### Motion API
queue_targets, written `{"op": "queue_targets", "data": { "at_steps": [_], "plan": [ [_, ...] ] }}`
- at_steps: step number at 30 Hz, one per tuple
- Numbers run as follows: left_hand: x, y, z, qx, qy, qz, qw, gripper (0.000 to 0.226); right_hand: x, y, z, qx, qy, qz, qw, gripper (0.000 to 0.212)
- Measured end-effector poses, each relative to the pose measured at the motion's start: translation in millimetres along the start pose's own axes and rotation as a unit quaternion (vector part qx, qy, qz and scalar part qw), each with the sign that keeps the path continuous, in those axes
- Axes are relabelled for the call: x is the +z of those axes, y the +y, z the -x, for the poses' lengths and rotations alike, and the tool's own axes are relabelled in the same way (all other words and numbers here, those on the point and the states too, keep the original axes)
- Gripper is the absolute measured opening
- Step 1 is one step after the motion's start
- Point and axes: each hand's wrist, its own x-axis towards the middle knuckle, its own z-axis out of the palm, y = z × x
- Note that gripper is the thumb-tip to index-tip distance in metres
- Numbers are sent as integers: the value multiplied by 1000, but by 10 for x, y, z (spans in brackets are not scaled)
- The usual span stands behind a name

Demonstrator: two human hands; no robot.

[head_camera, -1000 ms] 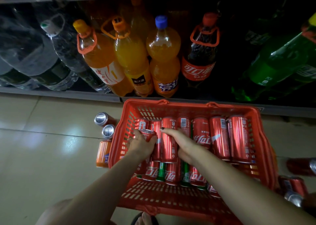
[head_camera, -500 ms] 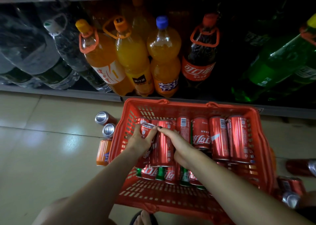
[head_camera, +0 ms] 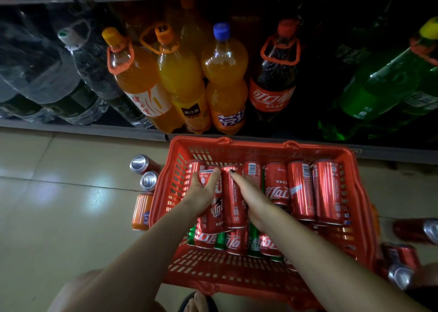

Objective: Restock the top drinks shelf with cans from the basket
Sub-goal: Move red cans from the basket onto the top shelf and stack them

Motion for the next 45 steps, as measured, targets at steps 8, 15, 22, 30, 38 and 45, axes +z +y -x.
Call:
{"op": "queue_targets", "data": {
  "at_steps": [8, 15, 22, 30, 38, 45],
  "plan": [
    [-22, -60, 31, -15, -17, 74, 997, 93, -27, 39, 64, 7, -41, 6, 999, 83],
    [-61, -90, 29, -15, -77, 103, 992, 81, -70, 28, 160, -13, -57, -9, 998, 81],
    [-29, -34, 48, -25, -123, 113, 986, 59, -119, -10, 215, -36, -49, -22, 998, 89],
    [6, 114, 151, 31, -127, 126, 983, 85, -159, -195, 364, -94, -54, -36, 993, 74],
    [-68, 924, 983, 134, -123, 145, 973, 47, -172, -1006, 1125, -178, -54, -32, 982, 63],
    [-329, 2373, 2806, 230, -147, 135, 953, 55, -141, -2431, 3064, -261, -40, -68, 962, 41]
  ]
}}
